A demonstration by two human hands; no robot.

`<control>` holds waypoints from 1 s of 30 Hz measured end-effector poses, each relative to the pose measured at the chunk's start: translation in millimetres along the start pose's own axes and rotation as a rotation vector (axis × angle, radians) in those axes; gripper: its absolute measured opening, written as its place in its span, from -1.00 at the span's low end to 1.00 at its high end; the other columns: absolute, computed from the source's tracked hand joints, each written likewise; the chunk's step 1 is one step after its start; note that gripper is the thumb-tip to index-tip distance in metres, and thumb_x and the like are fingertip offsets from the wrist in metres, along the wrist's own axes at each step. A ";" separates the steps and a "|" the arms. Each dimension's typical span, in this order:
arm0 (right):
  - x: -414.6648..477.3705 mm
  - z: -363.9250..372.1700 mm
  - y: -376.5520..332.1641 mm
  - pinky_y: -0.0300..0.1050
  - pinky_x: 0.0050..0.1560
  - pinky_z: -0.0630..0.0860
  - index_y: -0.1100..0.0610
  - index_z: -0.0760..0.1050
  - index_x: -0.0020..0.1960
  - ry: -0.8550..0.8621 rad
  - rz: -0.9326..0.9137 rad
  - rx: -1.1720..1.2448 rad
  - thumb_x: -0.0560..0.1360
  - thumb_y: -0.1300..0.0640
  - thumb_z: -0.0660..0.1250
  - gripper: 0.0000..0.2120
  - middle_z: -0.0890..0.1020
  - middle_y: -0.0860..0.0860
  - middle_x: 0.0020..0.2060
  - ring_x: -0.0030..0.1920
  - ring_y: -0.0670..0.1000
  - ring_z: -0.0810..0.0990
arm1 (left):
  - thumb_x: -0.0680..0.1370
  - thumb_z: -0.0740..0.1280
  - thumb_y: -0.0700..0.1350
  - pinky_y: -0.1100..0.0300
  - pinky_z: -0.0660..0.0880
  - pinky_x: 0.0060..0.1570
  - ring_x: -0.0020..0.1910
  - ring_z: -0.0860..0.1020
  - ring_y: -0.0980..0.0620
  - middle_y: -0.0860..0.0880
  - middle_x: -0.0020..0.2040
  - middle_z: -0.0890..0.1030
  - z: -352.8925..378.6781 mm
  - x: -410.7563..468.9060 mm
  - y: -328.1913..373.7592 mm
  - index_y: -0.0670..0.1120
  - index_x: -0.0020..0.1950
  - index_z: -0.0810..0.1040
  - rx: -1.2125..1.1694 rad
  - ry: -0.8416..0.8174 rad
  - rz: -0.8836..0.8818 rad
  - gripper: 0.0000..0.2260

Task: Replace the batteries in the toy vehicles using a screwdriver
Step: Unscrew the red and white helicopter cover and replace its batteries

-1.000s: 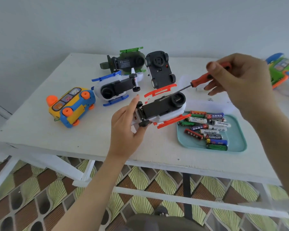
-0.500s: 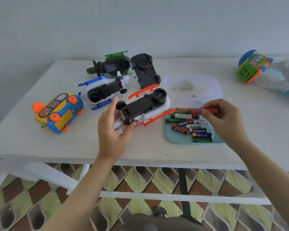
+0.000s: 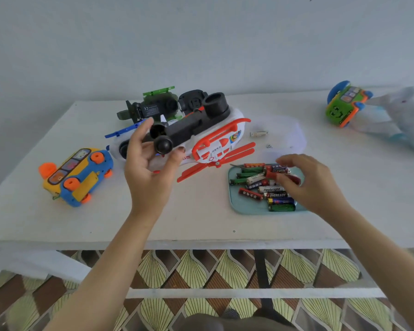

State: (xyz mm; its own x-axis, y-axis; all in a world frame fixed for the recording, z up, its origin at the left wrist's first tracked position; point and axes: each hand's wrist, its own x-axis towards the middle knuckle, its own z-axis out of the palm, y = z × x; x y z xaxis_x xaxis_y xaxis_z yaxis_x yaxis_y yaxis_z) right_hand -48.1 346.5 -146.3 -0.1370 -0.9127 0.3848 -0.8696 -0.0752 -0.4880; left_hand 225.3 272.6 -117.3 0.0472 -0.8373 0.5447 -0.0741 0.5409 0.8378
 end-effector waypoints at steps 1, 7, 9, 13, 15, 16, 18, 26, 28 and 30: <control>0.1 -1.3 -0.2 -0.14 0.07 0.39 0.17 0.57 0.15 0.015 0.010 0.018 0.44 0.25 0.42 -0.72 0.61 -0.02 -0.04 -0.02 -0.04 0.52 | 0.45 0.44 -0.31 0.22 0.55 0.09 0.08 0.62 0.14 0.18 0.04 0.65 2.0 4.4 4.5 -0.13 0.35 0.36 -0.033 -0.012 -0.024 -0.49; 7.4 -12.1 0.4 -0.57 -0.01 0.30 0.06 0.60 0.07 0.116 0.076 0.152 0.53 0.22 0.31 -0.83 0.64 -0.08 -0.05 -0.07 -0.21 0.49 | 0.45 0.45 -0.31 0.18 0.57 0.03 0.00 0.66 0.11 0.13 -0.06 0.67 26.8 28.5 23.4 -0.09 0.27 0.40 -0.090 -0.156 -0.121 -0.55; 12.3 -20.8 0.5 -0.43 0.03 0.41 -0.02 0.57 0.03 0.152 0.173 0.321 0.58 0.14 0.24 -0.85 0.64 -0.15 -0.10 -0.08 -0.14 0.56 | 0.43 0.47 -0.27 0.12 0.59 0.05 -0.02 0.66 0.09 0.15 -0.10 0.68 40.5 33.8 28.4 -0.09 0.26 0.42 -0.079 -0.205 -0.137 -0.55; 23.3 -52.5 10.0 -0.08 0.04 0.56 -0.09 0.52 0.13 0.126 0.243 0.855 0.43 -0.31 0.26 -0.59 0.67 -0.01 -0.03 -0.01 0.01 0.65 | 0.40 0.50 -0.16 -0.02 0.60 0.02 -0.13 0.67 0.03 0.11 -0.20 0.68 75.6 45.9 43.9 -0.04 0.20 0.45 -0.066 -0.334 -0.189 -0.58; 27.0 -69.4 17.8 -0.13 0.01 0.59 -0.10 0.49 0.19 0.032 0.213 0.966 0.34 -0.38 0.35 -0.46 0.66 0.02 0.05 0.03 0.02 0.64 | 0.44 0.48 -0.25 0.01 0.60 0.04 -0.17 0.68 0.04 0.14 -0.24 0.68 97.2 52.8 50.9 -0.08 0.20 0.47 -0.078 -0.443 -0.214 -0.62; 27.5 -76.9 19.9 -0.15 -0.01 0.59 -0.08 0.51 0.18 -0.011 0.206 1.000 0.34 -0.32 0.36 -0.49 0.66 0.01 0.06 0.03 0.01 0.65 | 0.43 0.48 -0.27 0.01 0.59 0.07 -0.17 0.69 0.02 0.11 -0.25 0.69 107.7 55.7 54.4 -0.08 0.18 0.48 -0.075 -0.494 -0.225 -0.63; 27.2 -93.7 28.5 -0.16 -0.05 0.60 -0.05 0.56 0.12 -0.072 0.225 1.093 0.32 -0.21 0.38 -0.57 0.68 0.00 0.02 0.02 0.01 0.66 | 0.42 0.50 -0.22 0.05 0.55 0.10 -0.15 0.68 -0.01 -0.01 -0.20 0.71 133.4 60.6 60.1 -0.03 0.14 0.50 -0.036 -0.568 -0.262 -0.65; 16.5 -140.3 73.2 -0.06 -0.29 0.64 0.17 0.52 0.18 -0.017 0.656 1.197 0.41 -0.13 0.27 -0.52 0.70 0.17 -0.08 -0.19 0.12 0.70 | 0.57 0.22 0.21 0.14 0.51 -0.12 -0.11 0.59 -0.01 -0.04 -0.07 0.63 223.6 88.4 73.0 -0.01 -0.05 0.59 -0.010 -0.939 -0.576 -0.67; 13.8 -143.4 82.5 -0.14 -0.40 0.61 0.23 0.56 0.10 -0.056 0.769 1.187 0.48 -0.16 0.19 -0.52 0.68 0.24 -0.21 -0.36 0.10 0.68 | 0.56 0.15 0.28 0.14 0.51 -0.28 -0.30 0.57 -0.02 -0.10 -0.18 0.61 238.5 93.6 69.3 -0.10 0.00 0.60 -0.173 -0.956 -0.677 -0.52; 11.9 -145.3 90.5 -0.18 -0.45 0.59 0.23 0.59 0.00 -0.092 0.838 1.228 0.49 -0.19 0.15 -0.50 0.67 0.26 -0.27 -0.45 0.06 0.64 | 0.58 0.03 0.31 0.14 0.45 -0.33 -0.41 0.57 -0.03 -0.11 -0.31 0.60 253.9 96.0 61.8 -0.14 -0.01 0.57 -0.220 -0.969 -0.709 -0.43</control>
State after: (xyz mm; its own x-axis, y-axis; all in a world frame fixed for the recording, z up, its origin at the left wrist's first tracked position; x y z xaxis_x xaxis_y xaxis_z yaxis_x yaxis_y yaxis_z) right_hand -197.3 387.1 -72.0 -0.3122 -0.8787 -0.3610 0.3837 0.2310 -0.8941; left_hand -27.7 205.3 -22.5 -0.7607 -0.6142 -0.2098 -0.1595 -0.1363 0.9777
